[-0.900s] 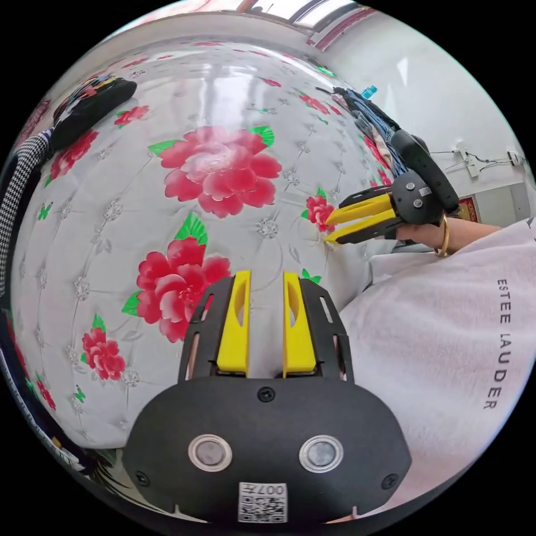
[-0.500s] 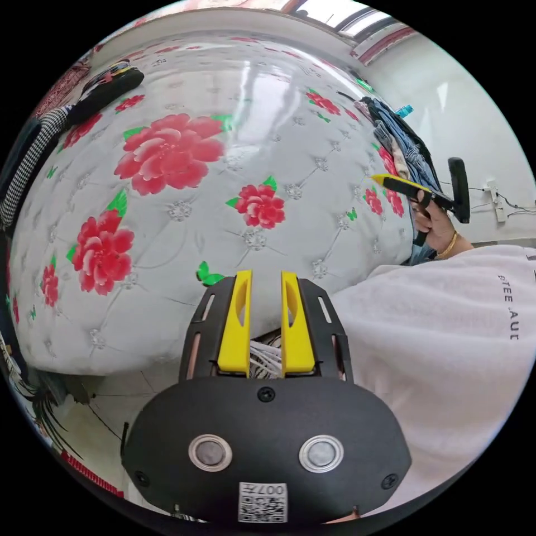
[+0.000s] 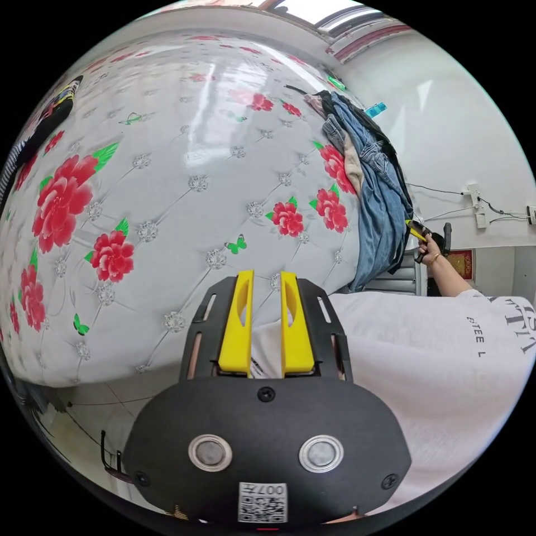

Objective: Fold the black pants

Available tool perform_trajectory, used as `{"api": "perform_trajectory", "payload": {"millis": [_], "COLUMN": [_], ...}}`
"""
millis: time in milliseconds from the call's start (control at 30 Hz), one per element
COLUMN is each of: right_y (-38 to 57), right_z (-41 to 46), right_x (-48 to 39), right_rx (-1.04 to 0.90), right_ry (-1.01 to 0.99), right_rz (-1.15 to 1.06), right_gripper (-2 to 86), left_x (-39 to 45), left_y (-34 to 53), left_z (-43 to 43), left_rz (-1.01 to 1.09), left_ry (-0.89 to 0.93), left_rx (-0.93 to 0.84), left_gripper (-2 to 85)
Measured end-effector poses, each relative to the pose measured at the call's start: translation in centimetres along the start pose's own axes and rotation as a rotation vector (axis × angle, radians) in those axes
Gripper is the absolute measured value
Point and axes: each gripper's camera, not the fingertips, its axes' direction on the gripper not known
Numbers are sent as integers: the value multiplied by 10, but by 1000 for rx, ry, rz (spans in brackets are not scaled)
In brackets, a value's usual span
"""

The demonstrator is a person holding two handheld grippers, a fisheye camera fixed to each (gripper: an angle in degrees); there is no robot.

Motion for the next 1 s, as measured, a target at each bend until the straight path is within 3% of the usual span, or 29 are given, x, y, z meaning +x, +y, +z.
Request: {"api": "perform_trajectory", "payload": {"millis": [100, 233, 400, 467, 667, 767, 833, 900, 1000], "right_y": [12, 26, 27, 27, 85, 162, 217, 285, 335], "right_z": [-24, -79, -146, -165, -133, -97, -82, -76, -71], "right_x": [37, 54, 11, -54, -274, -380, -430, -473, -500], "right_rx": [56, 223, 406, 411, 111, -94, -210, -423, -674], "right_ry": [-110, -151, -373, -522, -861, -900, -901, -1088, -1242], "right_rz": [156, 136, -57, -267, -794, -1006, -1172, -1358, -1429], "right_gripper": [13, 1, -2, -3, -3, -3, -2, -1, 1], "left_x": [-3, -16, -32, -35, -23, -19, -25, -35, -62], "left_y": [1, 7, 27, 34, 54, 72, 90, 103, 123], "left_z": [-7, -21, -30, -32, -57, -76, -90, -97, -99], "left_rz": [3, -8, -38, -28, 100, 145, 139, 110, 25], "left_ry": [-11, -28, 19, 44, 74, 87, 66, 55, 56], "left_rx": [28, 96, 161, 178, 295, 384, 444, 477, 487], "left_gripper": [78, 78, 81, 87, 123, 135, 140, 140, 135]}}
